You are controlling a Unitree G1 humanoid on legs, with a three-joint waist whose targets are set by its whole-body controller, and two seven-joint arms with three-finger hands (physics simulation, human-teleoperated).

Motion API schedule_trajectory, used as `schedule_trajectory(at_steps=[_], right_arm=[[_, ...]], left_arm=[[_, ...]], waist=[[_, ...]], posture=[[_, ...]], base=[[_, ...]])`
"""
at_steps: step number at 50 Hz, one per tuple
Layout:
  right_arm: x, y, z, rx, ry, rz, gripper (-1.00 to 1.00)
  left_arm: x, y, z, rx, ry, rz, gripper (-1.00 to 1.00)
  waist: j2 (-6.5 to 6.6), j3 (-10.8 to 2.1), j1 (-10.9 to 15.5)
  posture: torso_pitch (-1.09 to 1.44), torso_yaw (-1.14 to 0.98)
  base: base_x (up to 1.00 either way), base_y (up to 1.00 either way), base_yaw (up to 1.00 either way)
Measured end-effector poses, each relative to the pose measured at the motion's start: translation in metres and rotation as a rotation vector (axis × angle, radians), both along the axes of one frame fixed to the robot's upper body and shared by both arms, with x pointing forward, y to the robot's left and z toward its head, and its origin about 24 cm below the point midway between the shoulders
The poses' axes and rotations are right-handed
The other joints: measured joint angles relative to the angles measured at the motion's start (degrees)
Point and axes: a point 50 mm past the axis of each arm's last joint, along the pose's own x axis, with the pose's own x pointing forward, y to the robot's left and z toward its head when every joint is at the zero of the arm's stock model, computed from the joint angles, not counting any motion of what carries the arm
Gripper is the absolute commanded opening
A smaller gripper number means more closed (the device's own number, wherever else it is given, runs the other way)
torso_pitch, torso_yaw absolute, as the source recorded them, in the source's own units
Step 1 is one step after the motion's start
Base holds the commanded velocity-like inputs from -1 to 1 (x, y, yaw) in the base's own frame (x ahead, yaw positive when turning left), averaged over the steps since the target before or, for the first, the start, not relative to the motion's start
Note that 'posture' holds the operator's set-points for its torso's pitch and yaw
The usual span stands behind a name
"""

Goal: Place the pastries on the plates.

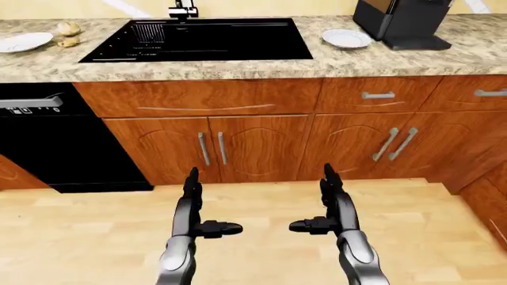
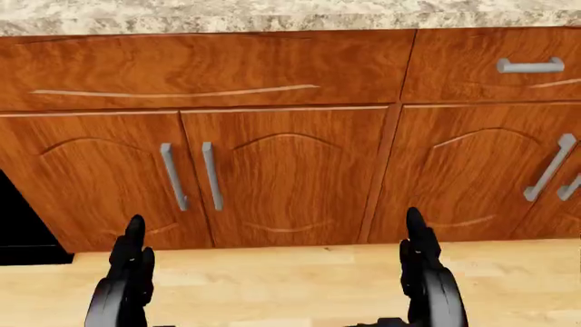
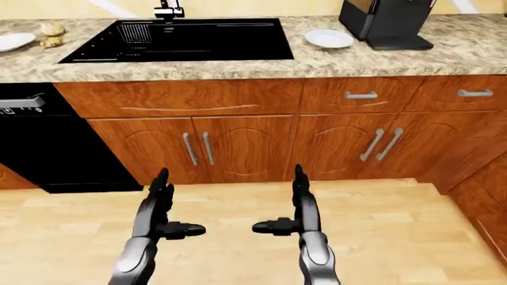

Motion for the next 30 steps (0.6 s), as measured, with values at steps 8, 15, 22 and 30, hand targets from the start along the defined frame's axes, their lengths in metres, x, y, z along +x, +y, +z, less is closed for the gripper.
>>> schedule_trajectory(at_steps=[8,15,22,30], right_arm=[[-0.028,-0.011,0.161,-0.069,-0.477,-0.036,1.0],[-0.024,-0.014,0.168,-0.077,-0.431,-0.024,1.0],[-0.017,-0.011,0.168,-0.059,-0.396,-0.007,1.0],[-0.016,-0.009,0.181,-0.068,-0.465,0.02,1.0]], left_arm=[[0.018,-0.022,0.116,0.038,-0.319,-0.104,1.0],[0.034,-0.023,0.12,0.096,-0.282,-0.082,1.0],[0.025,0.002,0.134,0.126,-0.288,0.001,1.0],[0.025,0.002,0.17,0.127,-0.407,0.015,1.0]], waist=[[-1.18,-3.53,-0.7],[3.87,-2.31,-2.6],[2.01,-1.3,-0.6],[-1.36,-2.37,0.3]], posture=[[0.0,0.0],[0.0,0.0],[0.0,0.0],[0.0,0.0]], base=[[0.13,0.5,0.0],[0.26,0.59,0.0],[0.46,0.59,0.0],[0.6,0.59,0.0]])
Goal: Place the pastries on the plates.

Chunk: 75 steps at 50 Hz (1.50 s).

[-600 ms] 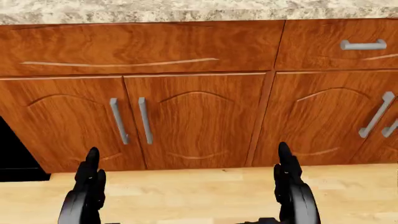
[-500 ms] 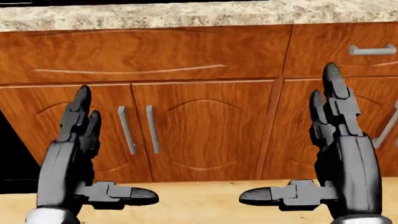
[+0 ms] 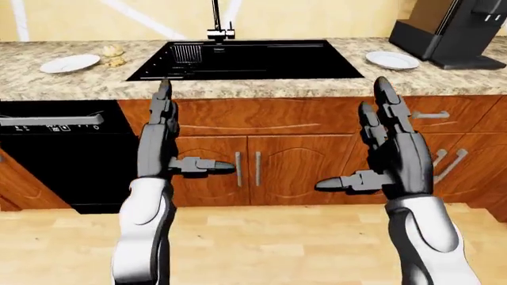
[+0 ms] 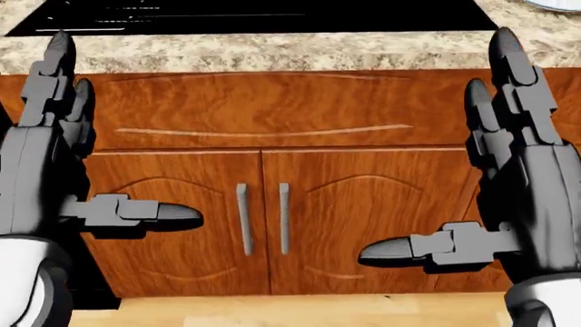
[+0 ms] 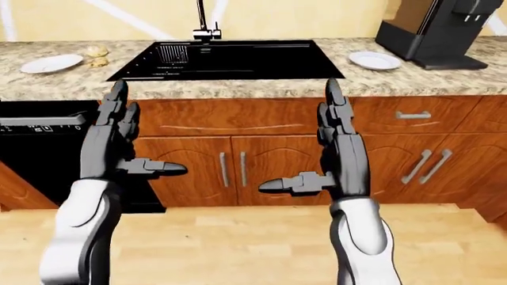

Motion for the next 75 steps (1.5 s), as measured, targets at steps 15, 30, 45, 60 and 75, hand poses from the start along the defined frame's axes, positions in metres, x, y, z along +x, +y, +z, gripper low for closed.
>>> schedule_trajectory(at_steps=[15,30,45,60,75], right_arm=[[0.017,-0.002,0.012,-0.006,-0.014,-0.012,1.0],[0.021,-0.003,0.013,-0.02,0.031,-0.034,1.0],[0.02,0.006,0.016,-0.035,0.024,0.015,1.0],[0.017,0.006,0.016,-0.039,-0.001,0.028,1.0],[0.017,0.007,0.022,-0.05,-0.029,0.019,1.0]], left_arm=[[-0.017,0.007,0.026,-0.012,-0.072,0.009,1.0],[-0.018,0.0,0.022,-0.026,-0.047,-0.041,1.0],[-0.02,0.006,0.03,-0.016,-0.086,-0.005,1.0],[-0.017,0.003,0.024,-0.01,-0.065,-0.014,1.0],[-0.016,-0.002,0.031,0.008,-0.102,-0.039,1.0]], waist=[[5.05,0.49,0.2],[-0.2,1.48,0.3],[2.64,-1.25,1.4],[-0.96,0.33,0.5],[6.69,-1.15,-0.9]], posture=[[0.0,0.0],[0.0,0.0],[0.0,0.0],[0.0,0.0],[0.0,0.0]], base=[[0.6,0.59,0.0],[0.37,0.52,0.0],[0.05,0.36,0.0],[0.0,0.2,0.0],[0.0,0.75,0.0]])
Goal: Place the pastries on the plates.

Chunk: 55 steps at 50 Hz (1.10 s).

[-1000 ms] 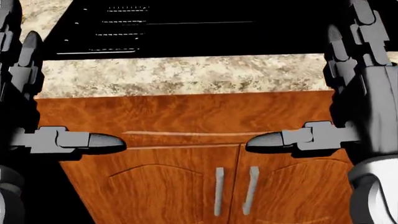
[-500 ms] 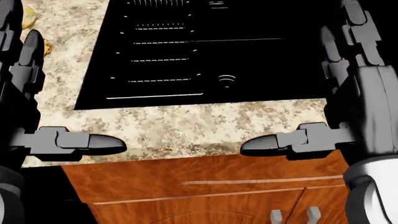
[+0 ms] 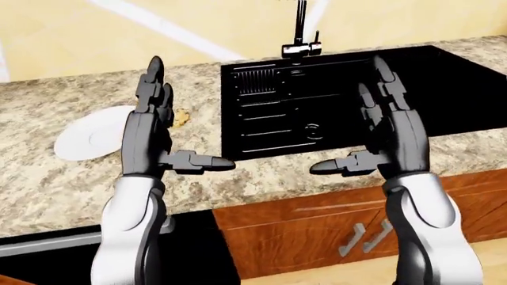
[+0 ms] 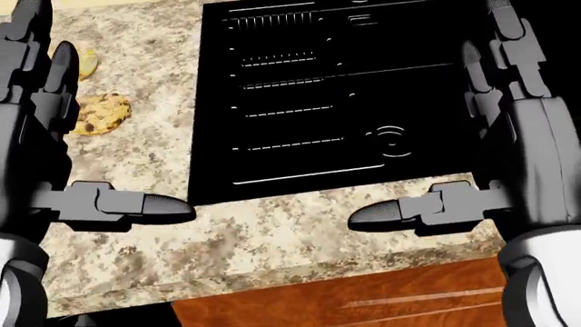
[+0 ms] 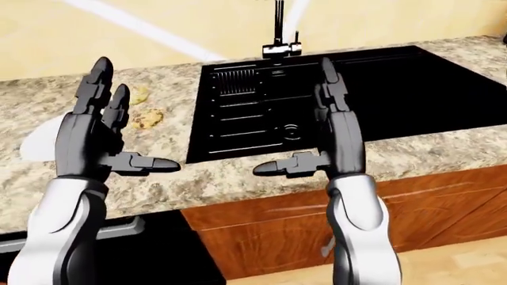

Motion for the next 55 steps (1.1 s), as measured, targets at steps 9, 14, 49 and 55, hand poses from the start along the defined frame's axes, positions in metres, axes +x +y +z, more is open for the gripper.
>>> schedule_trajectory(at_steps=[9,14,49,55], right_arm=[[-0.001,0.003,-0.002,0.003,0.003,0.019,1.0],[-0.001,0.001,-0.003,0.005,0.0,0.006,1.0],[-0.004,0.0,-0.004,0.04,-0.006,0.002,1.0],[-0.007,-0.006,-0.003,0.035,-0.021,-0.024,1.0]], left_arm=[[-0.002,0.005,-0.003,0.002,0.006,0.029,1.0],[0.0,0.001,-0.004,0.002,0.009,0.012,1.0],[0.002,0.002,-0.009,0.022,0.031,0.028,1.0],[0.001,-0.005,-0.008,0.025,0.022,-0.008,1.0]], waist=[[-5.22,1.42,1.1],[-6.58,1.47,0.4],[-6.11,1.29,1.4],[-6.58,2.22,0.1]], posture=[[0.0,0.0],[0.0,0.0],[0.0,0.0],[0.0,0.0]], base=[[0.0,0.75,0.0],[0.0,0.7,0.0],[0.03,0.02,0.19],[0.48,0.31,0.0]])
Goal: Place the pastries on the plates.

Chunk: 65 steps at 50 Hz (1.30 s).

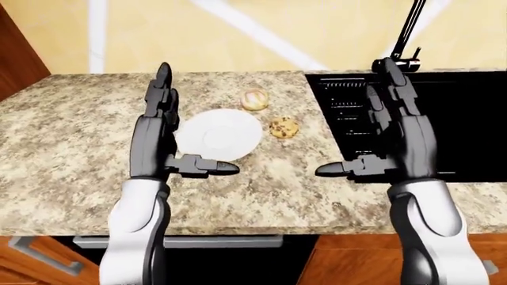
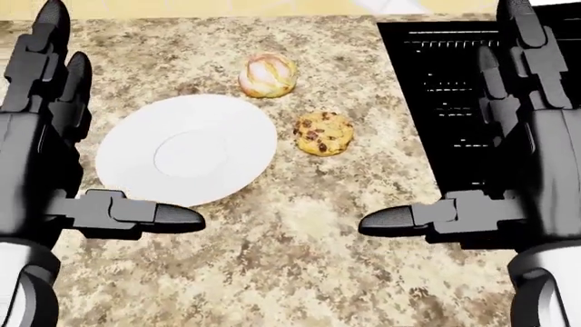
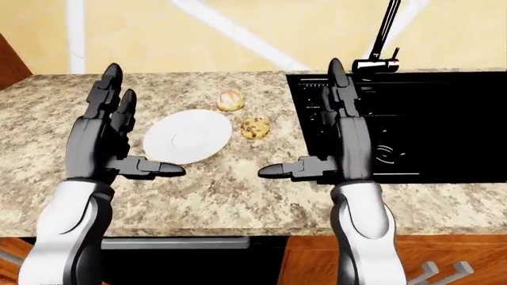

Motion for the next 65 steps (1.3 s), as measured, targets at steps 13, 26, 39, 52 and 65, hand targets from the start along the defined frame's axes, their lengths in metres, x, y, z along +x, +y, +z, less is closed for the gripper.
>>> schedule_trajectory(at_steps=[13,26,39,52,65], right_arm=[[0.003,0.007,-0.002,0.025,0.028,0.045,1.0],[0.003,0.005,0.006,0.014,0.008,0.018,1.0],[0.001,-0.009,0.036,-0.092,0.042,-0.055,1.0],[0.065,-0.02,0.056,-0.25,0.277,-0.096,1.0],[0.11,-0.016,0.066,-0.367,0.381,-0.044,1.0]], left_arm=[[0.0,0.011,-0.004,0.007,0.03,0.052,1.0],[0.001,0.007,0.002,0.009,-0.01,0.028,1.0],[-0.001,0.011,-0.001,0.011,-0.005,0.042,1.0],[0.001,0.012,-0.006,0.008,0.008,0.044,1.0],[0.003,0.008,0.003,0.011,-0.011,0.023,1.0]], waist=[[-0.26,0.35,0.9],[1.24,-2.06,1.0],[0.89,-1.62,1.2],[0.77,-1.08,1.4],[1.74,-1.11,1.2]], posture=[[0.0,0.0],[0.0,0.0],[0.0,0.0],[0.0,0.0],[0.0,0.0]], base=[[0.09,0.03,0.0],[0.0,0.0,0.0],[0.0,0.0,0.0],[0.0,0.0,0.0],[0.0,0.0,0.0]])
